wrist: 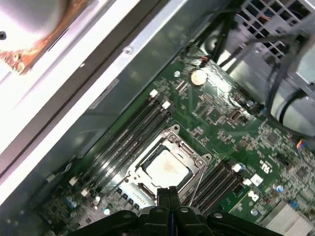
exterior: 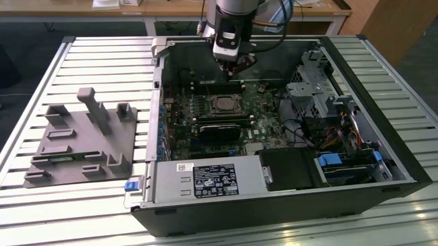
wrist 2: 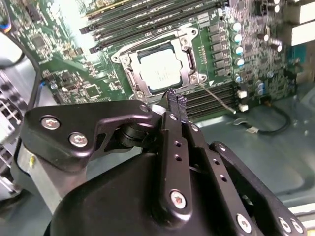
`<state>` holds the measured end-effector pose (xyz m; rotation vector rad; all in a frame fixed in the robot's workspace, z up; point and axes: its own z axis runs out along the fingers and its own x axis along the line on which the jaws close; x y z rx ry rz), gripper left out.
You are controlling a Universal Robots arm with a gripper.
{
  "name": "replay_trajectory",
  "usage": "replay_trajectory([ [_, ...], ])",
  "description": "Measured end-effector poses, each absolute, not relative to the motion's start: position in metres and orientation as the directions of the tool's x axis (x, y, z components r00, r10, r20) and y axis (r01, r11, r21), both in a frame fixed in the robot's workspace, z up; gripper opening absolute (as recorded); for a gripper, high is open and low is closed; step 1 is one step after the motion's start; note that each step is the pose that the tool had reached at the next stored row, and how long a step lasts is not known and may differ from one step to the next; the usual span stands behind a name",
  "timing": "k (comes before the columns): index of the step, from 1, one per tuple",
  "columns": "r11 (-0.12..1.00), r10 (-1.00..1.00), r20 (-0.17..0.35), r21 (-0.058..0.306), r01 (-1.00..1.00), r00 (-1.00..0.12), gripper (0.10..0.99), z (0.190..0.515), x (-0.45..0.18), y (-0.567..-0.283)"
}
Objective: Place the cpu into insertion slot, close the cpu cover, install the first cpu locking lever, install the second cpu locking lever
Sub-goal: 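Install the first cpu locking lever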
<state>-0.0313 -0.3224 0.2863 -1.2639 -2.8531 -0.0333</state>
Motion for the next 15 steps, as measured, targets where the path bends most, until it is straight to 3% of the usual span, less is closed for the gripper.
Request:
replay_trajectory([
  [15, 0.847, 0.531, 0.028, 0.011, 0.531, -0.847, 0.106, 0.2826, -0.0313, -0.3224],
])
